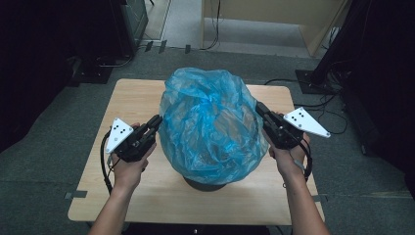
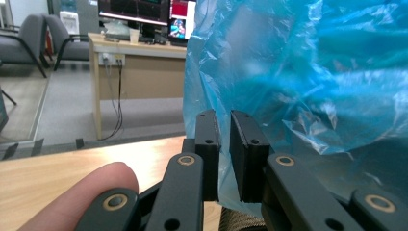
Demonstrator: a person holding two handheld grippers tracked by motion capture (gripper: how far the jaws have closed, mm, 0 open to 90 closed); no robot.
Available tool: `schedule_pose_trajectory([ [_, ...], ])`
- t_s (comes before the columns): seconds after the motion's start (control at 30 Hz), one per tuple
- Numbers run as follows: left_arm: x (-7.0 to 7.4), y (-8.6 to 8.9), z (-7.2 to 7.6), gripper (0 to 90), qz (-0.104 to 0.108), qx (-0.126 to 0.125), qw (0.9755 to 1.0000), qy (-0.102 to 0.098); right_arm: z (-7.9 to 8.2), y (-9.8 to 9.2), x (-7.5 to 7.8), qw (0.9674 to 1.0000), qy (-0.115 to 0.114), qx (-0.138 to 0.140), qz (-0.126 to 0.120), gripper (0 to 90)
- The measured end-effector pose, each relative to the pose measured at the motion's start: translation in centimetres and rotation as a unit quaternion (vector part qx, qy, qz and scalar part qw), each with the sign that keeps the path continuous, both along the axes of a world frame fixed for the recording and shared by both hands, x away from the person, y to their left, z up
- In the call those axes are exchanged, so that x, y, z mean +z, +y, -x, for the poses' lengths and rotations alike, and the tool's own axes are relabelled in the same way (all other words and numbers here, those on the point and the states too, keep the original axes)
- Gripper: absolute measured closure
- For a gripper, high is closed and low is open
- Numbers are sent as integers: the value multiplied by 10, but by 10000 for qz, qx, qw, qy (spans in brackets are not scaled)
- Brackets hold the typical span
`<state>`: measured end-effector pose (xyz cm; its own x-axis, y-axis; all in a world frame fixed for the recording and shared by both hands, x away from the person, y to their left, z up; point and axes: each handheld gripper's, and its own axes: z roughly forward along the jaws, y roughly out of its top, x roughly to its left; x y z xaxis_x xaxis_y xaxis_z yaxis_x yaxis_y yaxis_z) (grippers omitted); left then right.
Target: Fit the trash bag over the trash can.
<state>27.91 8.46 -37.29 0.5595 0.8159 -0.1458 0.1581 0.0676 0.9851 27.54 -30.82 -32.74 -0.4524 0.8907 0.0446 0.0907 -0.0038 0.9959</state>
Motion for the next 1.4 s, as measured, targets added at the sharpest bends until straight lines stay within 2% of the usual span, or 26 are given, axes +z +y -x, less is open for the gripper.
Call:
schedule_pose_trajectory([
  [0.3, -14, -1, -8, 828, -165, 68, 9997, 167, -3, 3, -12, 9996, 71, -255, 126, 900],
  [0.5, -24, -1, -14, 838, -206, 181, 9993, 264, 5, 7, -19, 9984, -152, -531, 117, 900],
  [0.6, -31, -2, -18, 842, -201, 213, 9989, 367, 7, 10, -25, 9977, -181, -638, 138, 900],
  [0.77, -40, -5, -24, 843, -191, 178, 9983, 524, 10, 12, -33, 9973, -147, -714, -55, 900],
  [1.03, -53, -5, -32, 849, -287, 194, 9969, 703, 20, 18, -46, 9970, -184, -745, -37, 900],
  [1.23, -60, 4, -36, 861, -316, 279, 9958, 813, 27, 22, -54, 9964, -235, -816, 63, 900],
  [1.33, -63, 9, -36, 882, -353, 297, 9953, 857, 31, 24, -63, 9961, -200, -855, 86, 900],
  [1.4, -66, 12, -37, 851, -342, 282, 9951, 889, 32, 24, -65, 9961, -178, -862, 69, 900],
])
